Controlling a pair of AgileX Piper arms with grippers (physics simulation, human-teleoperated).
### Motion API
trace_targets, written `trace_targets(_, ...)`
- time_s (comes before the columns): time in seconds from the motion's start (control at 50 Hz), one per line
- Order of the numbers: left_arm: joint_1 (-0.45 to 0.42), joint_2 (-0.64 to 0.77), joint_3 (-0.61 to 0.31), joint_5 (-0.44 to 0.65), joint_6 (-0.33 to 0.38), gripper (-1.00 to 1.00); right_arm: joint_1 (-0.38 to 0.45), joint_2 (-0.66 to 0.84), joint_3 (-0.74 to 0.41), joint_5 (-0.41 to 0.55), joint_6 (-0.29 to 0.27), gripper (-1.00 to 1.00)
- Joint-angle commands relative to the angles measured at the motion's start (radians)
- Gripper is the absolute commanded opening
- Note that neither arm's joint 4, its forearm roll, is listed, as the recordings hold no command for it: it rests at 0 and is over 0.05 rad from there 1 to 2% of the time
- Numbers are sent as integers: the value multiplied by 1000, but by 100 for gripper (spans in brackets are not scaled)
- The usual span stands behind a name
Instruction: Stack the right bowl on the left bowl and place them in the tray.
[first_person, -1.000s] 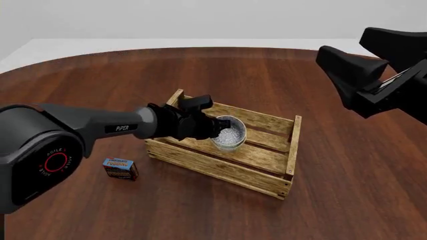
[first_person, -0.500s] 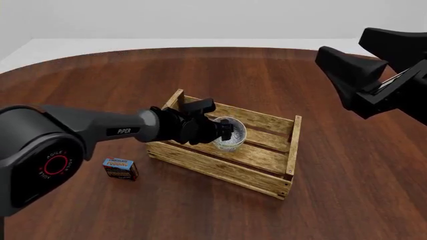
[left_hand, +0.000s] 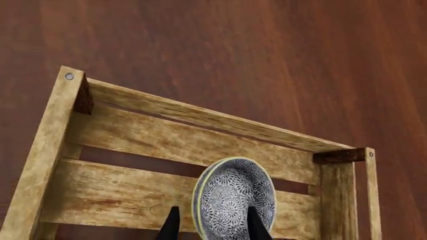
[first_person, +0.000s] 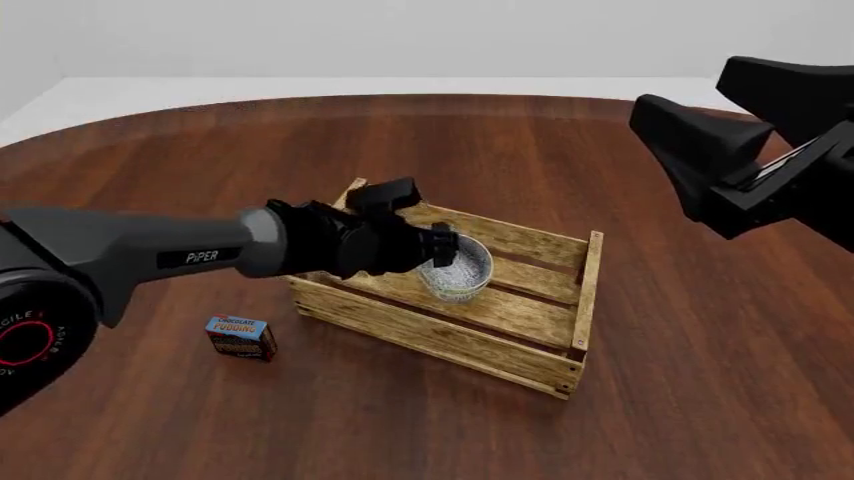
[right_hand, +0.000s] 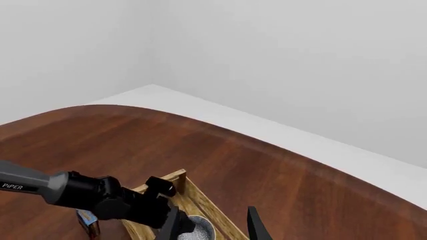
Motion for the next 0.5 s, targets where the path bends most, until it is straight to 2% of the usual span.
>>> trace_targets(0.02,13,-138,83,-25,-5,100,2,5,1,-3,-2,100)
trace_targets(0.18,26,-218,135,-41,0,100,1,3,0,-1,0,100)
trace_targets(0.5,110,-407,261,-97,3,100,4,-5,-1,3,2,100)
